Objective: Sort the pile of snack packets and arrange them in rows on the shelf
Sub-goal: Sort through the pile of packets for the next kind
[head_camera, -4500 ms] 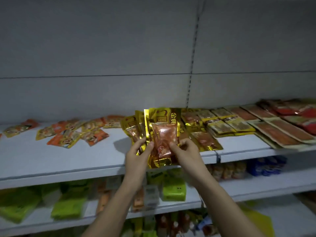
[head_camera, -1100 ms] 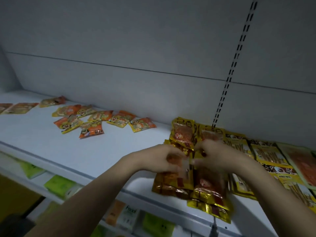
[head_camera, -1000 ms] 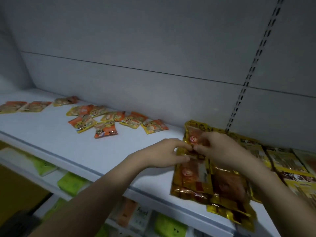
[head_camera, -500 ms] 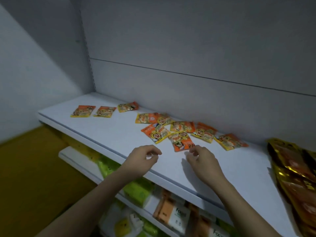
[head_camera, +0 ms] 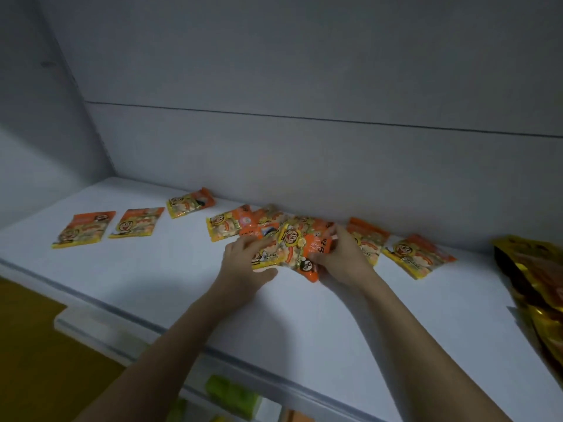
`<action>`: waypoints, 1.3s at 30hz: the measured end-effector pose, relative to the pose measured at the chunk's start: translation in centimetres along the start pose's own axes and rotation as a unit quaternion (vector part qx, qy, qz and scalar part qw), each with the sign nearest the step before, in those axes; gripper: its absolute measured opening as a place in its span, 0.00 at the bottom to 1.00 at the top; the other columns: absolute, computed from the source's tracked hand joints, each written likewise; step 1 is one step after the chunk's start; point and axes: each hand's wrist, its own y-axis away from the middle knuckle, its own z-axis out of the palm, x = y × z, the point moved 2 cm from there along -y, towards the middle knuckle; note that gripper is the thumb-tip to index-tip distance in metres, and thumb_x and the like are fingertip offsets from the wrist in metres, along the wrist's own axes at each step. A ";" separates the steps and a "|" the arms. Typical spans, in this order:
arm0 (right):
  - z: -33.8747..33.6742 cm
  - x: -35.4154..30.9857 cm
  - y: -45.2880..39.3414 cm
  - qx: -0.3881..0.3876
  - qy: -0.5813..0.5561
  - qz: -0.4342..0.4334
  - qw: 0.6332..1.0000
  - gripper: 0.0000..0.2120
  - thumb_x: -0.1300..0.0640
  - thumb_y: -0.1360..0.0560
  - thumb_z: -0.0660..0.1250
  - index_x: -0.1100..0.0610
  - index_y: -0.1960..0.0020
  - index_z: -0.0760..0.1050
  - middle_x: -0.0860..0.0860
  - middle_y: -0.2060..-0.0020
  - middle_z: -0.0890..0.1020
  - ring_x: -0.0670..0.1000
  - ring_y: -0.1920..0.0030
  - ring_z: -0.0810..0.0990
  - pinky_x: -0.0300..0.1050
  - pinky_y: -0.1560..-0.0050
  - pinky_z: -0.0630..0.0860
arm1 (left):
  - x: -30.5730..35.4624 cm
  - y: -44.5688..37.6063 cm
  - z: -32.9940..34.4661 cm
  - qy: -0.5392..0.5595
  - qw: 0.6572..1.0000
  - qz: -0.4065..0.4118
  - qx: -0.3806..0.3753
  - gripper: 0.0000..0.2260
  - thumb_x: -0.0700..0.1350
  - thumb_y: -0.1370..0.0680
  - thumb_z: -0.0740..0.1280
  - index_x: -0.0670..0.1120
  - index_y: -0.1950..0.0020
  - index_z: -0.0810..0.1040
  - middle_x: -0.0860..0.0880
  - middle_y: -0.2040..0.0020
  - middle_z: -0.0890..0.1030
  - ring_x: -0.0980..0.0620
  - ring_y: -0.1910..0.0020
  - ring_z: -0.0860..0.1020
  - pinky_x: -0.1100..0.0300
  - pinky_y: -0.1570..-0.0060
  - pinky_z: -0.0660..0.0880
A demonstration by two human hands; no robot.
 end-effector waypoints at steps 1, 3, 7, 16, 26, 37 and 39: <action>-0.1 0.1 -0.3 0.007 -0.044 -0.005 0.999 0.18 0.64 0.28 0.75 0.55 0.45 0.69 0.48 0.52 0.79 0.50 0.52 0.80 0.40 0.58 0.78 | -0.6 -0.5 0.0 -0.001 0.999 0.035 -0.001 0.28 0.56 0.30 0.70 0.50 0.31 0.78 0.45 0.33 0.74 0.41 0.34 0.70 0.55 0.35 0.63; -0.9 0.1 -0.7 0.044 -0.081 -0.035 0.995 0.19 0.67 0.27 0.73 0.54 0.42 0.71 0.47 0.52 0.79 0.47 0.53 0.80 0.34 0.61 0.76 | -1.4 -1.5 -0.4 0.016 0.997 0.079 -0.002 0.25 0.59 0.30 0.67 0.51 0.35 0.81 0.51 0.37 0.77 0.47 0.36 0.73 0.55 0.34 0.66; -2.9 0.0 -0.8 0.067 -0.158 -0.060 0.983 0.19 0.68 0.26 0.71 0.54 0.39 0.73 0.48 0.49 0.83 0.43 0.51 0.83 0.37 0.55 0.79 | -1.4 -4.2 -1.4 0.109 0.992 0.052 0.024 0.20 0.47 0.26 0.69 0.44 0.35 0.80 0.50 0.40 0.75 0.48 0.39 0.76 0.67 0.46 0.74; -2.4 1.5 0.4 0.157 -0.248 -0.009 0.956 0.11 0.64 0.23 0.69 0.56 0.42 0.82 0.52 0.49 0.86 0.53 0.46 0.84 0.47 0.45 0.79 | -2.0 -6.0 -1.5 0.227 0.957 -0.033 -0.176 0.38 0.35 0.27 0.76 0.53 0.22 0.65 0.60 0.60 0.83 0.59 0.59 0.81 0.55 0.51 0.80; -8.2 -1.7 2.3 0.151 -0.168 -0.024 0.974 0.07 0.62 0.22 0.67 0.52 0.47 0.80 0.50 0.57 0.86 0.53 0.55 0.84 0.50 0.55 0.80 | 4.7 -6.5 -0.6 0.337 0.934 0.094 -0.068 0.19 0.31 0.24 0.67 0.56 0.48 0.83 0.57 0.47 0.84 0.55 0.44 0.81 0.60 0.45 0.76; -14.2 4.5 2.3 0.354 0.050 0.020 0.934 0.08 0.53 0.20 0.64 0.56 0.45 0.78 0.54 0.52 0.83 0.55 0.53 0.81 0.40 0.62 0.71 | 12.5 -8.7 8.6 0.402 0.911 0.070 -0.068 0.06 0.44 0.22 0.72 0.50 0.46 0.83 0.53 0.52 0.86 0.56 0.51 0.83 0.56 0.46 0.77; -14.5 6.3 2.1 0.322 0.178 0.106 0.924 0.19 0.48 0.21 0.65 0.61 0.38 0.72 0.61 0.44 0.78 0.63 0.44 0.77 0.45 0.56 0.68 | 12.1 -8.7 8.6 0.423 0.904 0.049 -0.029 0.04 0.47 0.21 0.71 0.52 0.48 0.83 0.53 0.53 0.87 0.52 0.50 0.84 0.49 0.43 0.79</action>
